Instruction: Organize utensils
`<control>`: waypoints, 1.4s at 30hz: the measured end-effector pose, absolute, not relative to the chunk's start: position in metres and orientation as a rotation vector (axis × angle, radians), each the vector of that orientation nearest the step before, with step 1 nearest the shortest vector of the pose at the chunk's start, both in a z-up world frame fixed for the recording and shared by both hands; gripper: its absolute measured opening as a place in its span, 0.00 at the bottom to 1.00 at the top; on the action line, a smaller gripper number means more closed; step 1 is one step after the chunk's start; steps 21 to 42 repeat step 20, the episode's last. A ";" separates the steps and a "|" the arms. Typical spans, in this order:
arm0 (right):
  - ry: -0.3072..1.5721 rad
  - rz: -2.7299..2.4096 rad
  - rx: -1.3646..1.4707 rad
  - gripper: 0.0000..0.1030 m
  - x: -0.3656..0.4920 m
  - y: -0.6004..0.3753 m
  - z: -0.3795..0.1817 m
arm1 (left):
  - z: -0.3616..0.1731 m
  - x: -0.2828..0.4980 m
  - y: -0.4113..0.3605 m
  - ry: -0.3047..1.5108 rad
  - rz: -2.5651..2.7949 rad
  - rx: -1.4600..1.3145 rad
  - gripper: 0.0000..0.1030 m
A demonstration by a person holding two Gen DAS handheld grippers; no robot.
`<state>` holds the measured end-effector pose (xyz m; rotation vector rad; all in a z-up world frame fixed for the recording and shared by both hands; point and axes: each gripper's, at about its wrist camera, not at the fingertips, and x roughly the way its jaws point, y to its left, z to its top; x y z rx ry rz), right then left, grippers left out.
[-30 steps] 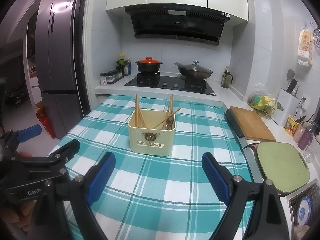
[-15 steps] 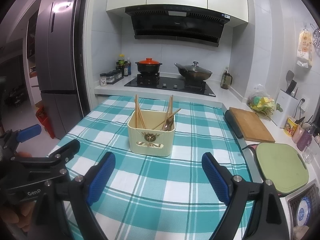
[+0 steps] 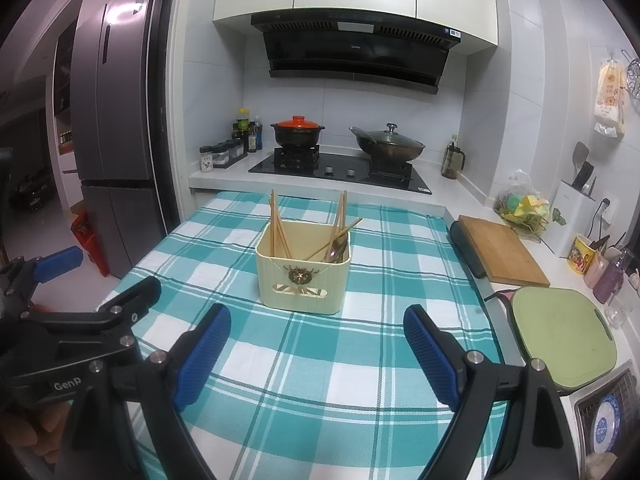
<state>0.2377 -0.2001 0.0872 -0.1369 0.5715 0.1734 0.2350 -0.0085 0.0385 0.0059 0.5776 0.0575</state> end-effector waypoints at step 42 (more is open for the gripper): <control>0.585 0.167 -0.132 0.87 0.241 -0.207 0.084 | 0.034 0.239 -0.011 0.580 0.074 0.013 1.00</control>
